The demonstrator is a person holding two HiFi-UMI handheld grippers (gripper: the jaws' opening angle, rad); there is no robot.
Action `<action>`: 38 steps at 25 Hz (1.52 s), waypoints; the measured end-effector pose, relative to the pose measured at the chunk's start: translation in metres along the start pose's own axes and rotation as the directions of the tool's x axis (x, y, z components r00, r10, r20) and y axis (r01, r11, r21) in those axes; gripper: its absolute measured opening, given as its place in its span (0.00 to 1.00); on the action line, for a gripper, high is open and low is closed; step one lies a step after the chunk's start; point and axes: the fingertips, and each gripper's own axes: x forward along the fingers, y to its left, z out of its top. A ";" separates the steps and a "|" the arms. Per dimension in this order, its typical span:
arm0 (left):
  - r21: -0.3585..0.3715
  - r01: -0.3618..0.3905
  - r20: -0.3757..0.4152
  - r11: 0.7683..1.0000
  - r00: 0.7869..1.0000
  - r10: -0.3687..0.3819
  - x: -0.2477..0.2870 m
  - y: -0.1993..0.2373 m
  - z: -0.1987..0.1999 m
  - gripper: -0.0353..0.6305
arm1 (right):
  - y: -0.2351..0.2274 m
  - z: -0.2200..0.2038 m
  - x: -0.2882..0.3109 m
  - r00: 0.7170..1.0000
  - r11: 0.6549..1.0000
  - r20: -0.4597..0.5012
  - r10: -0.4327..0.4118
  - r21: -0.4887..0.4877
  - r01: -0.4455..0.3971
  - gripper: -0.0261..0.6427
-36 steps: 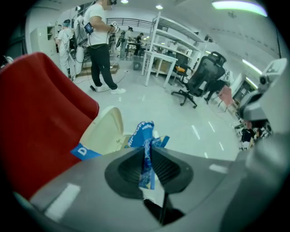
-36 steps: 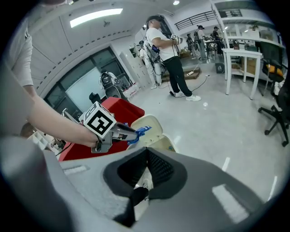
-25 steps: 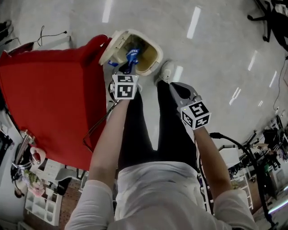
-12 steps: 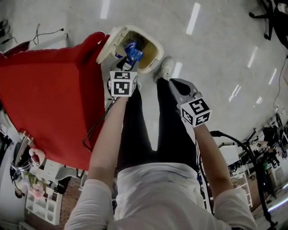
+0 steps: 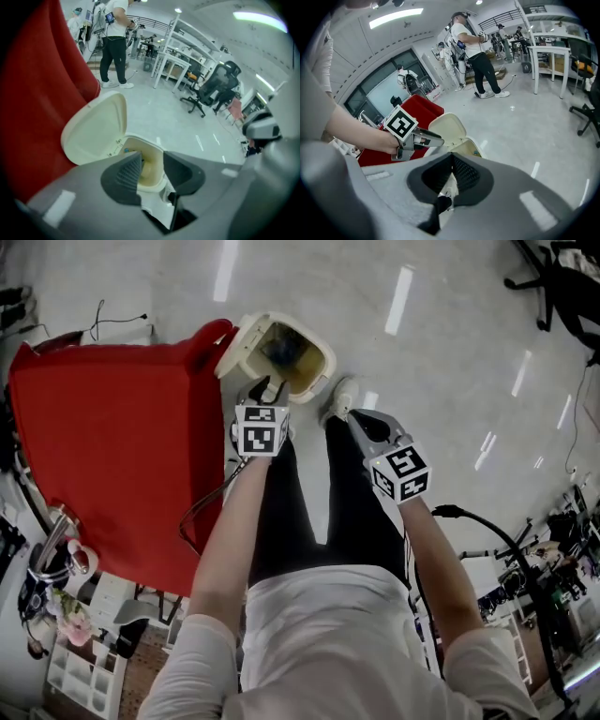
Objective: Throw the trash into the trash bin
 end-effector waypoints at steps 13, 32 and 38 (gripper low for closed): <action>0.052 0.010 0.061 0.999 0.998 -0.013 -0.140 -0.037 0.044 0.12 | 0.048 0.062 -0.070 0.998 0.995 0.058 -0.009 -0.094 0.015 0.04; 0.086 0.116 0.241 0.990 0.961 -0.134 -0.312 -0.068 0.050 0.06 | 0.116 0.118 -0.154 0.991 0.984 0.135 0.001 -0.176 0.023 0.04; 0.038 0.109 0.307 0.993 0.945 -0.115 -0.334 -0.064 0.052 0.06 | 0.126 0.122 -0.166 0.987 0.982 0.159 -0.002 -0.188 0.032 0.04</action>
